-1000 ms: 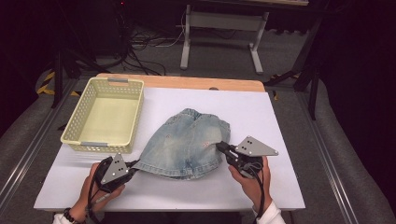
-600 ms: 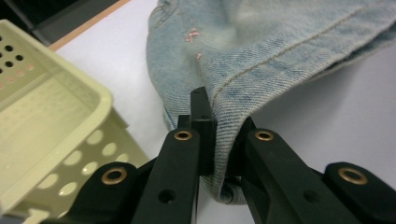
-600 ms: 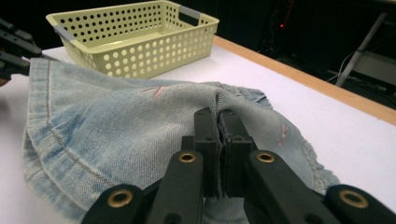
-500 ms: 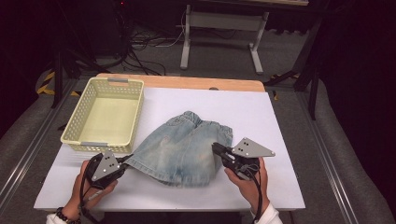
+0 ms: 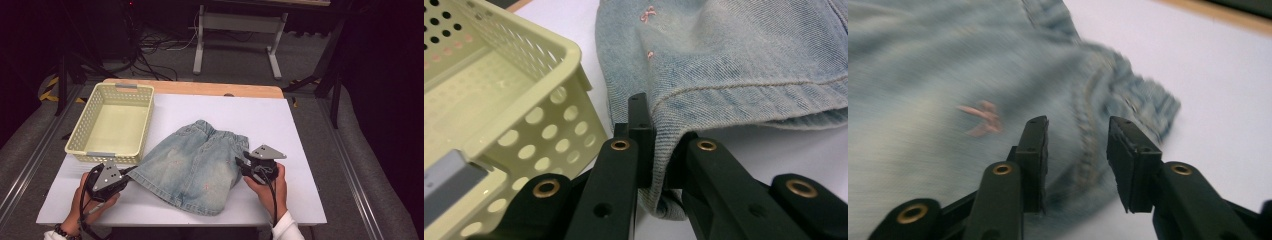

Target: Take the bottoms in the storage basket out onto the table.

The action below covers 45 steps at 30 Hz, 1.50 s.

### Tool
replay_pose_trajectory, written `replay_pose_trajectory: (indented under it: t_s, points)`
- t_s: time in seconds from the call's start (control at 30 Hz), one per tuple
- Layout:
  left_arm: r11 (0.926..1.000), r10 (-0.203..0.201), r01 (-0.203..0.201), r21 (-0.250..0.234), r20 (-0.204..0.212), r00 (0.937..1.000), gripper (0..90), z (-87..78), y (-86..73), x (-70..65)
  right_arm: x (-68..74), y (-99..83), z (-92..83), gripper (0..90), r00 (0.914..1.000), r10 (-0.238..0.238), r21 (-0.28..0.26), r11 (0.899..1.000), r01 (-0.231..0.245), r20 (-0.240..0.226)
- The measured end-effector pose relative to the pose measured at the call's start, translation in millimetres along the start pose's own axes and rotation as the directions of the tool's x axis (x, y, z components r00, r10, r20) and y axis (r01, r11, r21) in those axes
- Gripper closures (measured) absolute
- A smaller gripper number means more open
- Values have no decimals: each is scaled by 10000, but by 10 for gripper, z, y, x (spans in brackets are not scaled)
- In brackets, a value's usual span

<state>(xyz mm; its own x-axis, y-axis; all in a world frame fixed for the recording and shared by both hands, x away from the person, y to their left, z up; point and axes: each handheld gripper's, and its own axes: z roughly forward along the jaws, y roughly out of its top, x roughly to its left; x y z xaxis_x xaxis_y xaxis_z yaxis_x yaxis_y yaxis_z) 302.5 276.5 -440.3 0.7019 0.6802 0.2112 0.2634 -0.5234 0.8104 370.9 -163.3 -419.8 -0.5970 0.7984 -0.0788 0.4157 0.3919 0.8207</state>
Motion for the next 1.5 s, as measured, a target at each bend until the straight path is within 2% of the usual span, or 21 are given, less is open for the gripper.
replay_pose_trajectory:
  t_s: [0.1, 0.17, 0.23, 0.37, 0.5, 0.53, 0.63, 0.7, 0.77, 0.93, 1.0, 1.1, 1.17, 1.2, 1.23, 1.33, 1.37, 1.5]
  points:
    - [10000, 66, -66, -27, 113, 9999, 864, 11, -3, -11, -137, -105, 147, 501, 9973, 729, 492, 9961, -729, 11]
    - [10000, 41, -41, -30, 150, 9999, 864, 13, -6, -11, -198, -145, 216, 460, 9947, 1020, 682, 9924, -1026, 119]
    - [10000, 45, -45, -33, 173, 9998, 864, 17, -11, -12, -234, -177, 269, 401, 9905, 1374, 847, 9869, -1371, 28]
    - [10000, 85, -85, -3, 312, 9995, 864, 35, -18, -18, -262, -220, 375, 335, 9871, 1603, 1346, 9781, -1590, 14]
    - [9998, 183, -188, 115, 430, 9989, 864, 65, -24, -28, -261, -200, 416, 315, 9874, 1577, 1498, 9761, -1576, 116]
    - [9996, 226, -232, 130, 459, 9987, 864, 74, -25, -26, -258, -180, 440, 339, 9855, 1690, 1569, 9731, -1688, 117]
    - [9995, 244, -255, 168, 611, 9978, 864, 98, -31, -41, -251, -163, 457, 443, 9868, 1615, 1524, 9757, -1574, -150]
    - [9995, 237, -250, 186, 678, 9974, 863, 109, -34, -48, -237, -153, 457, 581, 9847, 1687, 1500, 9756, -1604, -439]
    - [9993, 264, -282, 225, 761, 9968, 863, 126, -40, -59, -223, -152, 456, 671, 9821, 1752, 1454, 9757, -1637, -697]
    - [9990, 337, -362, 258, 899, 9954, 861, 148, -45, -81, -224, -153, 428, 794, 9821, 1681, 1335, 9787, -1559, -854]
    - [9992, 343, -361, 179, 928, 9951, 861, 147, -38, -87, -246, -147, 391, 823, 9857, 1541, 1257, 9814, -1448, -677]
    - [9992, 340, -357, 156, 995, 9945, 861, 144, -32, -89, -307, -148, 339, 828, 9866, 1604, 976, 9828, -1568, -292]
    - [9997, 213, -221, 50, 1223, 9923, 862, 153, -17, -104, -357, -136, 318, 832, 9881, 1536, 788, 9850, -1537, 72]
    - [9997, 213, -221, 50, 1223, 9923, 862, 153, -17, -104, -357, -136, 318, 832, 9881, 1536, 788, 9850, -1537, 72]
    - [9993, 352, -362, 54, 1329, 9905, 862, 173, 6, -147, -432, -117, 299, 832, 9861, 1604, 581, 9850, -1627, 424]
    - [9985, 525, -540, 65, 1407, 9887, 862, 192, 30, -190, -500, -105, 298, 833, 9838, 1680, 382, 9846, -1706, 632]
    - [9972, 724, -743, 65, 1501, 9860, 862, 216, 55, -243, -541, -90, 298, 834, 9801, 1808, 242, 9828, -1833, 819]
    - [9963, 835, -855, 49, 1669, 9824, 862, 253, 80, -295, -573, -47, 319, 834, 9802, 1582, 168, 9868, -1613, 1187]
